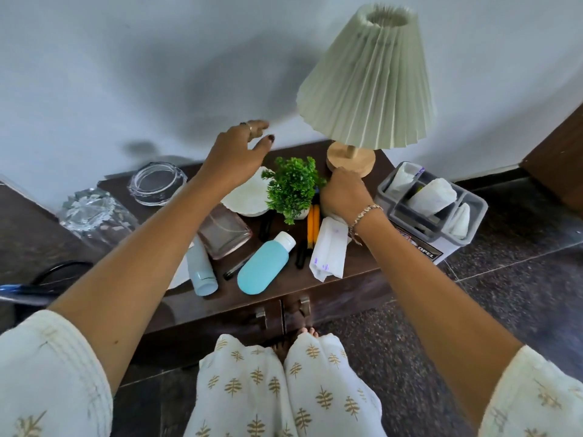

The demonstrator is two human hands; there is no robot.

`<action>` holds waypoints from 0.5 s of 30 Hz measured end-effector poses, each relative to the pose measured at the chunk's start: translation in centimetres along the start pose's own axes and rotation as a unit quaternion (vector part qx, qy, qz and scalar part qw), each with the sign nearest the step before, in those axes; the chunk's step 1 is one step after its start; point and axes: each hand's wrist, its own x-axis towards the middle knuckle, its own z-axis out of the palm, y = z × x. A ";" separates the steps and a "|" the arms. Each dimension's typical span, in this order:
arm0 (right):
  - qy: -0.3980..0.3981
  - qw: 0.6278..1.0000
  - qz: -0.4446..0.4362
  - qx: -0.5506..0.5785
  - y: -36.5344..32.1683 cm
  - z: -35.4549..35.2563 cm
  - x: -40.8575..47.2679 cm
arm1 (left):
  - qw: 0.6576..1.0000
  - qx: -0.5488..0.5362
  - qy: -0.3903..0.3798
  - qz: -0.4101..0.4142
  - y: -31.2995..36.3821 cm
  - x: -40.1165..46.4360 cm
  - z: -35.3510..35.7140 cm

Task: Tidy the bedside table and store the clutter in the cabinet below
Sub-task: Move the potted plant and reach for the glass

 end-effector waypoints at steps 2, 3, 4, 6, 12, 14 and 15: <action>0.005 0.999 -0.003 0.051 0.2 -0.3 -0.8 | 0.999 0.013 0.022 -0.033 -1.6 -1.2 -0.9; -0.002 0.997 -0.013 0.073 0.1 -0.6 -1.5 | 0.998 0.019 0.024 -0.052 -2.4 -1.7 -1.1; -0.012 0.996 -0.025 0.088 0.3 -0.6 -1.6 | 0.997 0.023 0.020 -0.070 -3.2 -2.3 -1.4; -0.052 0.991 -0.047 0.118 0.0 -0.7 -2.7 | 0.993 0.037 -0.015 -0.107 -4.5 -3.1 -1.5; -0.021 0.975 -0.133 0.177 -2.0 -0.1 -3.7 | 0.980 0.106 -0.065 -0.155 -6.2 -4.8 -0.2; -0.011 0.976 -0.153 0.157 -2.2 0.4 -3.3 | 0.981 0.102 -0.063 -0.153 -6.6 -4.9 0.3; -0.003 0.977 -0.160 0.139 -2.3 0.6 -3.3 | 0.982 0.097 -0.062 -0.150 -6.8 -5.0 0.5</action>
